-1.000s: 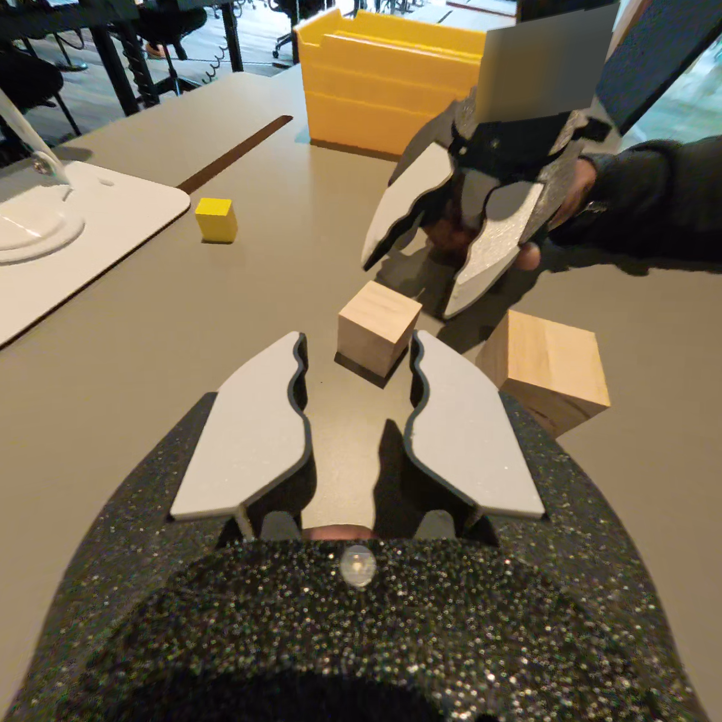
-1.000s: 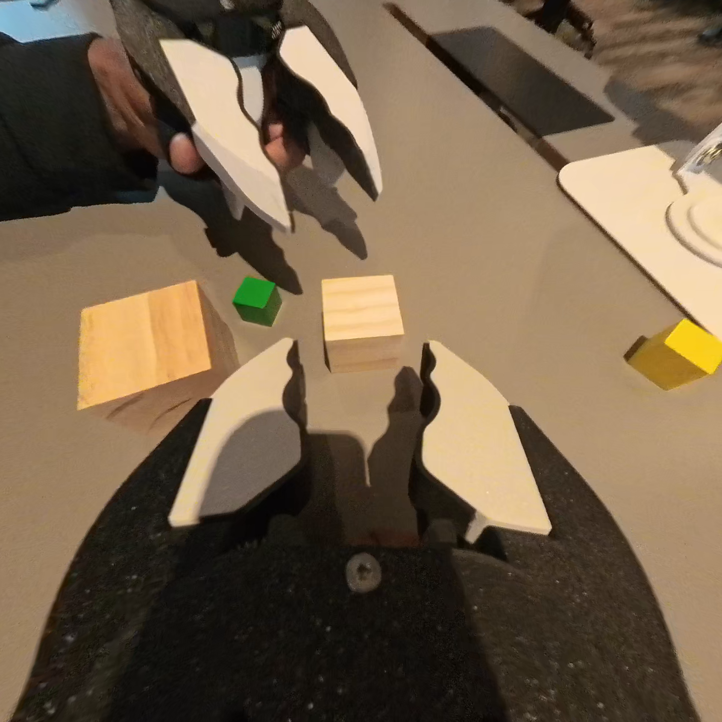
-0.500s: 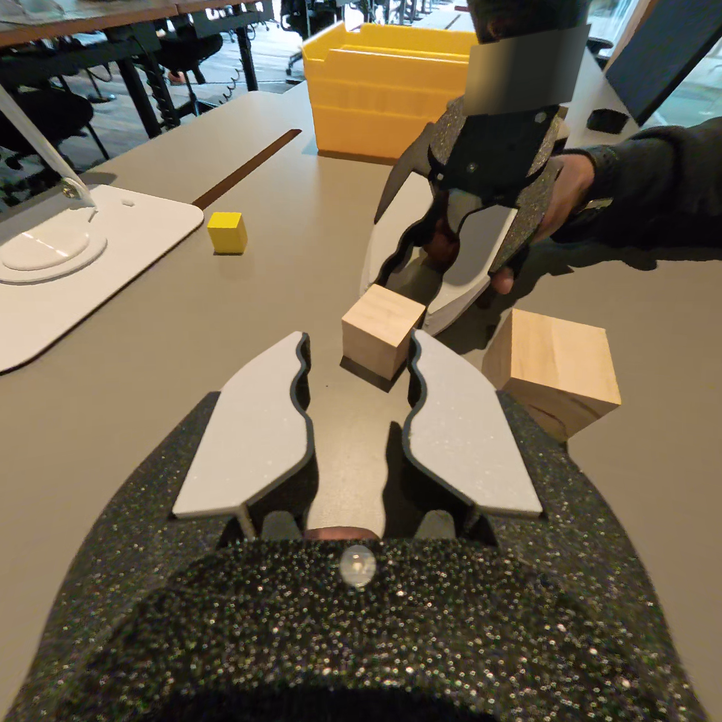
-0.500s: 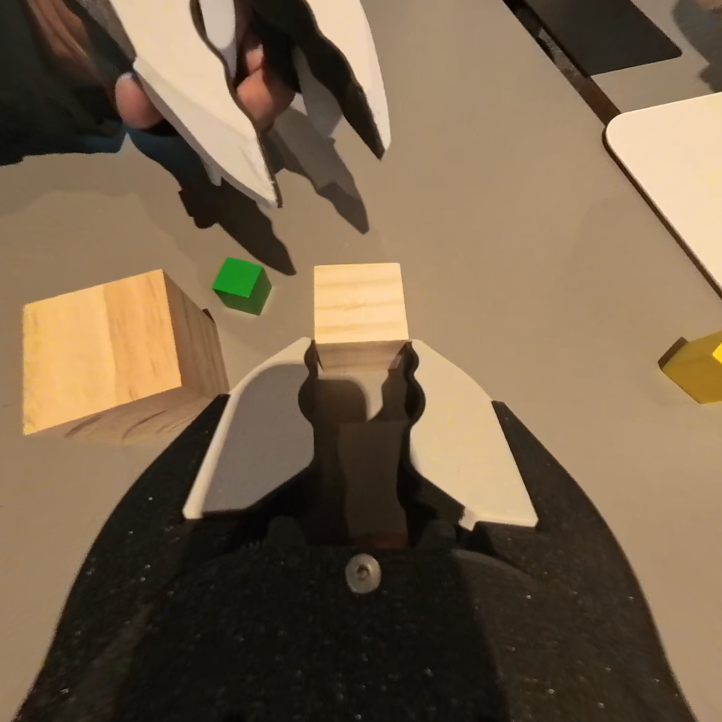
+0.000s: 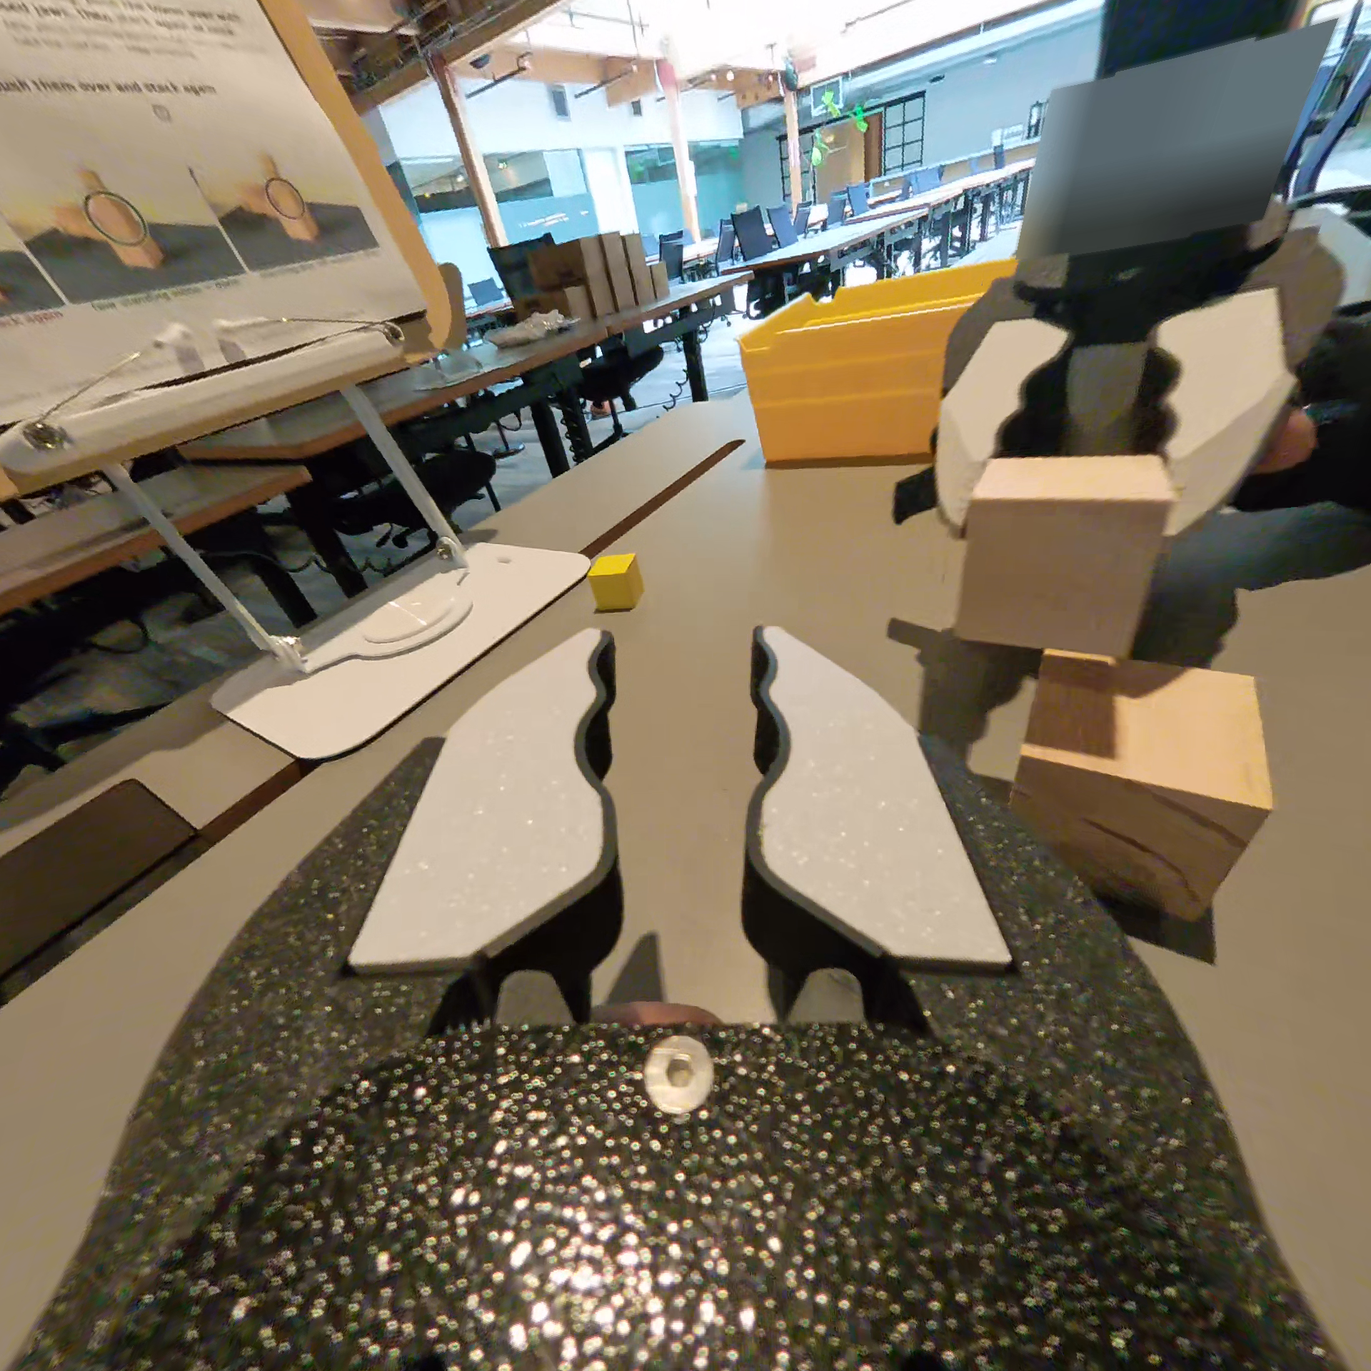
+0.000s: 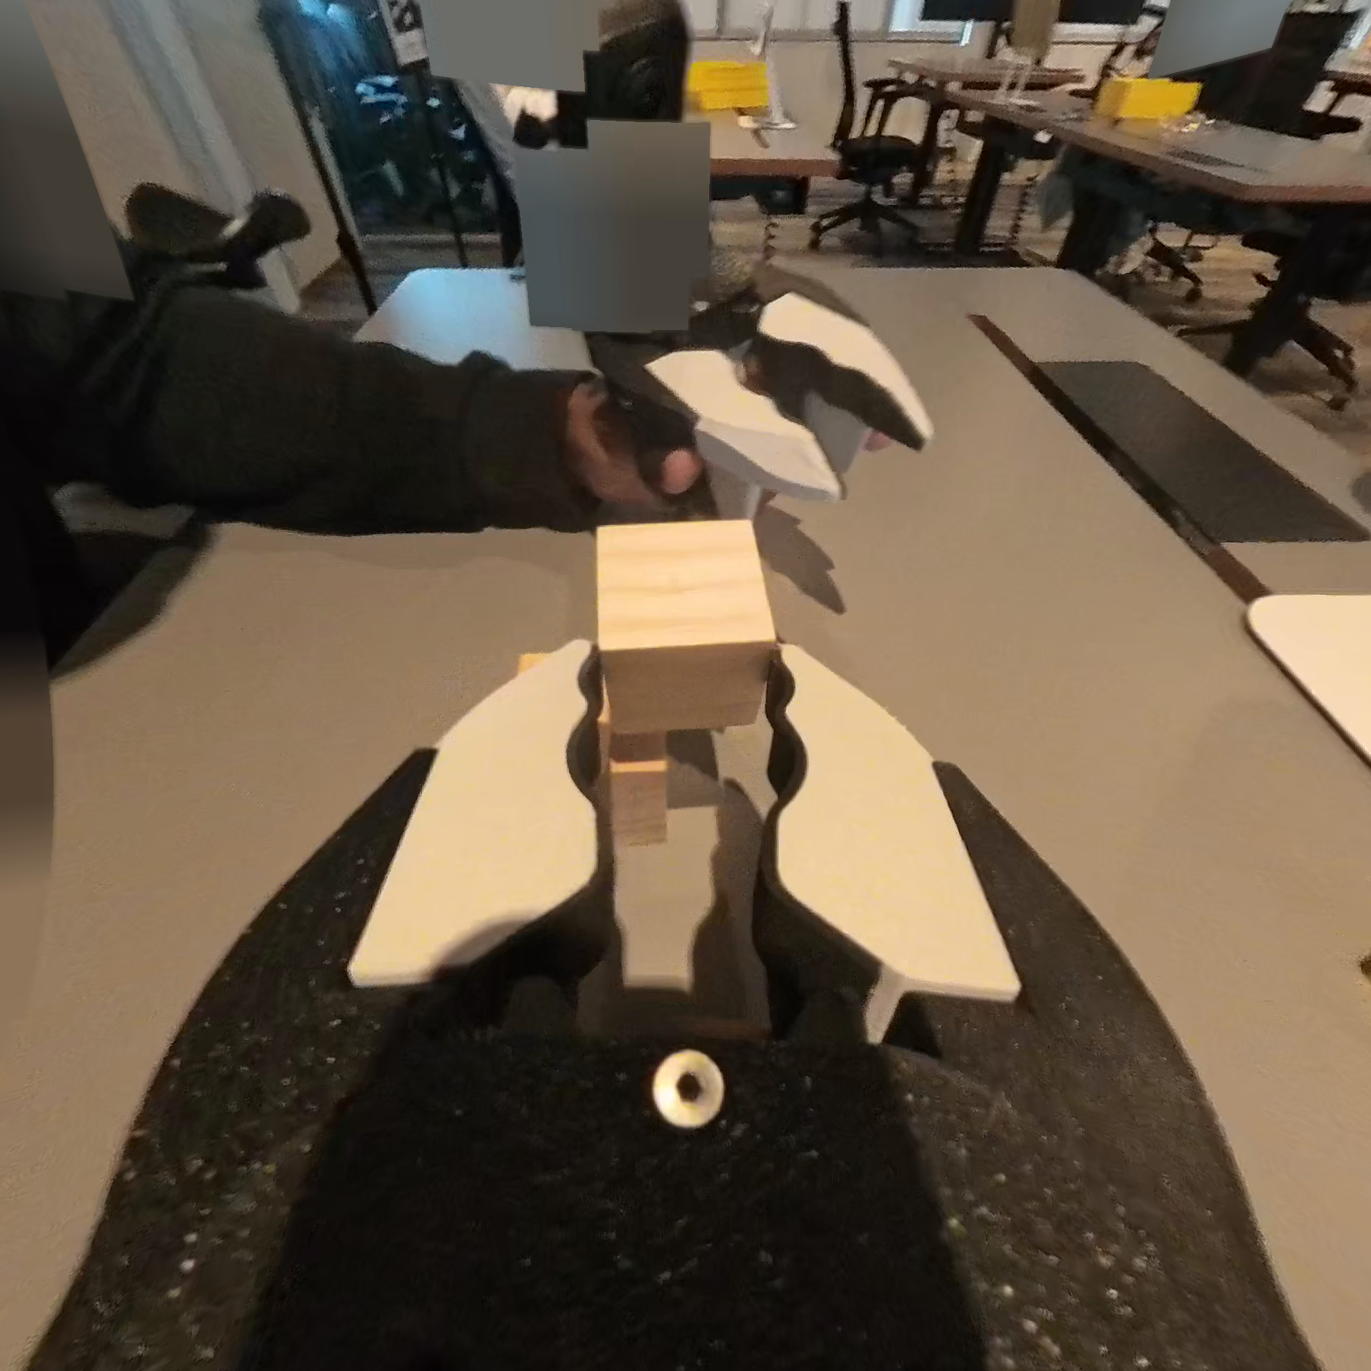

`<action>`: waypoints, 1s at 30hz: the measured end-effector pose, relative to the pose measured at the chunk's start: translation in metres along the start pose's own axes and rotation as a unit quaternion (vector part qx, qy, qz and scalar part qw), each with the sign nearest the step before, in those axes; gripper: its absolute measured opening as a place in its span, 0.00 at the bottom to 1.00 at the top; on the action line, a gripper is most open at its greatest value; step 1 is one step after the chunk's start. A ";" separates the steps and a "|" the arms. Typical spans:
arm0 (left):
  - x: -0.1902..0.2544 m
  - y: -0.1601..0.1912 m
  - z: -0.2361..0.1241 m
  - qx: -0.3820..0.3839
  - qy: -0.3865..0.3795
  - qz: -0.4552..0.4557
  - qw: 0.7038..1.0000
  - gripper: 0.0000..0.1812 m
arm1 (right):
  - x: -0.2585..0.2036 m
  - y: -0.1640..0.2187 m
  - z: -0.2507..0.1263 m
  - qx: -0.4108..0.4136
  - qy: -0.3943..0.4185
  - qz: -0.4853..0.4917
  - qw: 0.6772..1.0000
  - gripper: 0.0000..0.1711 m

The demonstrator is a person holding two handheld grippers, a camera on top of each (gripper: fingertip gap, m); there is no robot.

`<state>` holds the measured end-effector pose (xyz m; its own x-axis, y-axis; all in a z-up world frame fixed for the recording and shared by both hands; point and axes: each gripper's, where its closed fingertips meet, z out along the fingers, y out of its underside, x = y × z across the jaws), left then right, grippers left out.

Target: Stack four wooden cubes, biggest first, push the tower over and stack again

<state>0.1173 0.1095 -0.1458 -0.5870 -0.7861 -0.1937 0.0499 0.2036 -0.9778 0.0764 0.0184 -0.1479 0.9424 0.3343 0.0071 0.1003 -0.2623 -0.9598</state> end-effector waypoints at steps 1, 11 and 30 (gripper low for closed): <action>0.001 0.001 0.001 -0.004 0.001 0.004 1.000 0.19 | -0.005 0.003 0.001 -0.010 -0.001 -0.008 1.000 0.25; 0.008 0.006 0.005 -0.025 0.006 0.031 0.999 0.19 | -0.028 0.015 0.012 -0.055 0.008 -0.022 0.998 0.25; 0.016 0.014 0.010 -0.054 0.015 0.062 0.997 0.19 | -0.030 0.021 0.015 -0.075 0.005 -0.009 0.997 0.25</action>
<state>0.1167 0.0944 -0.1633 -0.6063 -0.7331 -0.3080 0.0376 0.3605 -0.9320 0.0459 0.0163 -0.1721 0.9433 0.3309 0.0283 0.1638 -0.3894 -0.9064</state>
